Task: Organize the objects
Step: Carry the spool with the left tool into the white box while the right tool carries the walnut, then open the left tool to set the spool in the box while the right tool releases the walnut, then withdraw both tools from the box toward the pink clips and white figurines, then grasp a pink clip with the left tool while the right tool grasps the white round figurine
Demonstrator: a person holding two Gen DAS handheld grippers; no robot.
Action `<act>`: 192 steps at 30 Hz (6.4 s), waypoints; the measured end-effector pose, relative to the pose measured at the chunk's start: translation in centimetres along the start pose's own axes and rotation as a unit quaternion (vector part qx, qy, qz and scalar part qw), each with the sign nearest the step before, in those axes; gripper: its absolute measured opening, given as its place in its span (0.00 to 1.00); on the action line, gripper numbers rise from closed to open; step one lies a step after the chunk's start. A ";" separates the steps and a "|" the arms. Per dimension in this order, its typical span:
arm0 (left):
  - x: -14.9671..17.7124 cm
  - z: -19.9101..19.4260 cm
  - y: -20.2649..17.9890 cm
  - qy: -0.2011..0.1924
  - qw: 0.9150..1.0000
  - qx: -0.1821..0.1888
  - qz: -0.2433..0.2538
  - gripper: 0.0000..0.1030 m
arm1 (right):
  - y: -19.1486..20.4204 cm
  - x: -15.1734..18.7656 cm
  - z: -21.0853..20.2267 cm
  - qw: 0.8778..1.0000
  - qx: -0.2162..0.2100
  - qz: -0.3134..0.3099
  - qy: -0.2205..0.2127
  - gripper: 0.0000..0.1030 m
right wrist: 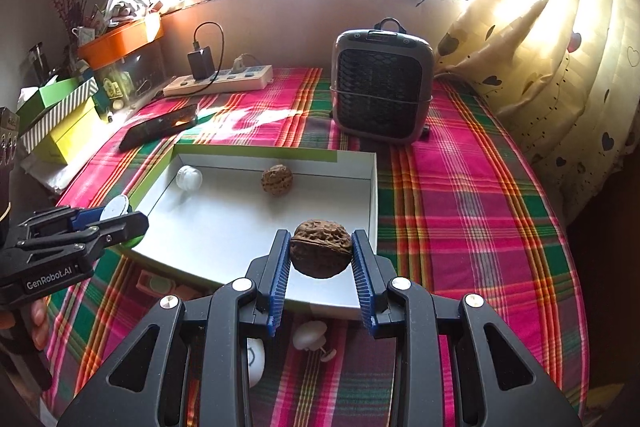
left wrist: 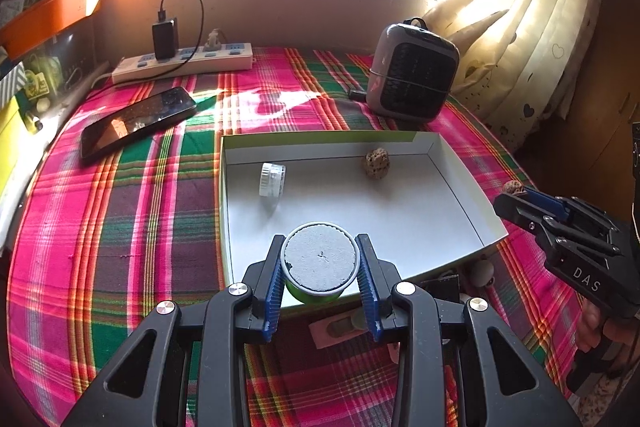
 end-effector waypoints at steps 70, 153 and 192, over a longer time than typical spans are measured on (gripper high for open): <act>-4.3 10.1 -1.2 0.041 0.998 -0.032 0.019 0.31 | -0.3 -2.6 11.1 0.995 -0.020 -0.049 0.080 0.31; 3.5 -2.0 2.0 -0.017 1.000 0.008 -0.006 0.39 | 2.5 3.4 -1.6 0.998 0.055 -0.009 -0.004 0.47; 6.1 1.3 0.5 0.037 0.998 0.036 0.023 0.42 | 5.6 7.0 0.2 0.999 -0.037 0.019 0.035 0.48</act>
Point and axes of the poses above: each gripper's, at about its wrist camera, not at the fingertips, and z roughly the way its jaws point, y to its left, x to its underside, the point moved 8 cm from there along z, roughly the way its jaws point, and after that the axes turned 15 degrees about -z, right-handed, at the moved point
